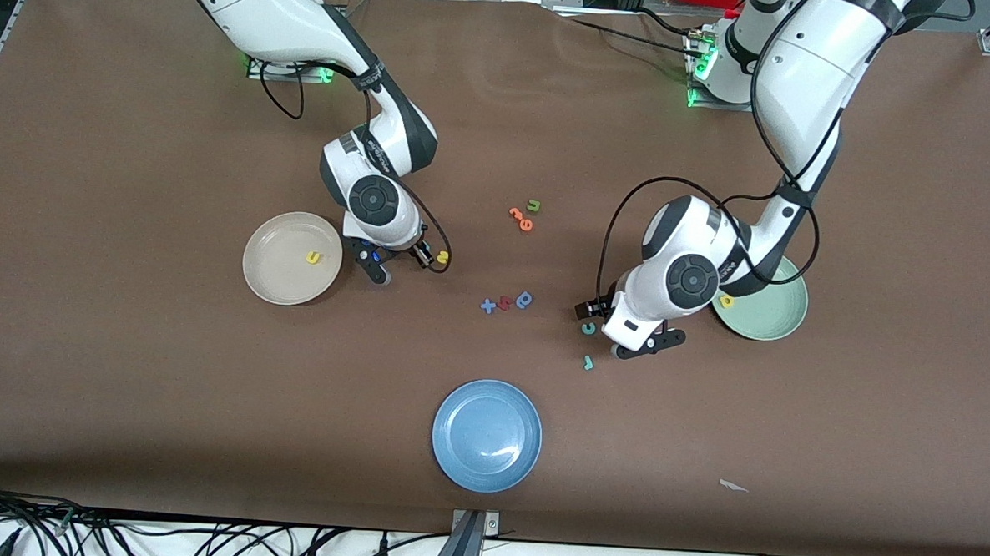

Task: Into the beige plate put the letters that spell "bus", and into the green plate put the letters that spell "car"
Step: 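Grasp teal letters with both grippers, the left taking the teal c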

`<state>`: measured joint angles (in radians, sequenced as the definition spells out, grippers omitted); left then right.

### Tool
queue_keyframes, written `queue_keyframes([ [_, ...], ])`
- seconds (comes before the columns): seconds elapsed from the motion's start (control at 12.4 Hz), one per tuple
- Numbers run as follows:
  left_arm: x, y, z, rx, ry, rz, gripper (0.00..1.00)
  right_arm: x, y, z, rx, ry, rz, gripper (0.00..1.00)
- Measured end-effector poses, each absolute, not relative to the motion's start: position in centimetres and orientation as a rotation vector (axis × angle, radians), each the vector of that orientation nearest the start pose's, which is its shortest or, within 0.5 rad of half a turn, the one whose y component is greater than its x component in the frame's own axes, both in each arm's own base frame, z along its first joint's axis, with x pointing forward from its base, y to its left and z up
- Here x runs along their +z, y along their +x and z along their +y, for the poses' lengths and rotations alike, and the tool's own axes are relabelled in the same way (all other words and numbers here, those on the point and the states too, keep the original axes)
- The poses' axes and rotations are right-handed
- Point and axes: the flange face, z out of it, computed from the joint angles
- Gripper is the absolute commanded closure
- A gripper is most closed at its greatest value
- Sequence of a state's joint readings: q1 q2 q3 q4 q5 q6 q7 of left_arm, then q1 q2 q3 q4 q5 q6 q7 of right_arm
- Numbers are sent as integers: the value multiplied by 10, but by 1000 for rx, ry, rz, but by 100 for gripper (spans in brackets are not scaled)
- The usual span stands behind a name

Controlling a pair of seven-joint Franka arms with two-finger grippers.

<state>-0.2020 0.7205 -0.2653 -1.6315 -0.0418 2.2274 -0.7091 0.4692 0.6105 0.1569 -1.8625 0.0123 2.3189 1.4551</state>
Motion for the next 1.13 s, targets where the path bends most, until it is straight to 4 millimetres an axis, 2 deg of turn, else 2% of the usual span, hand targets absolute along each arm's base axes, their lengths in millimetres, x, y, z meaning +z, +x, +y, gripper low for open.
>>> queue_keyframes([
  [0.16,191,612,-302,282,-3227,-509,10,178,500,372,245,-2906,1338,38],
  [0.32,185,615,-308,257,-3242,-514,10,175,493,378,242,-2909,1335,38],
  [0.57,186,630,-306,212,-3252,-517,10,171,490,375,216,-2886,1331,38],
  [0.89,181,633,-305,148,-3220,-416,10,174,494,368,191,-2872,1346,38],
  [1.13,178,632,-305,155,-3217,-413,22,174,495,365,187,-2871,1352,41],
])
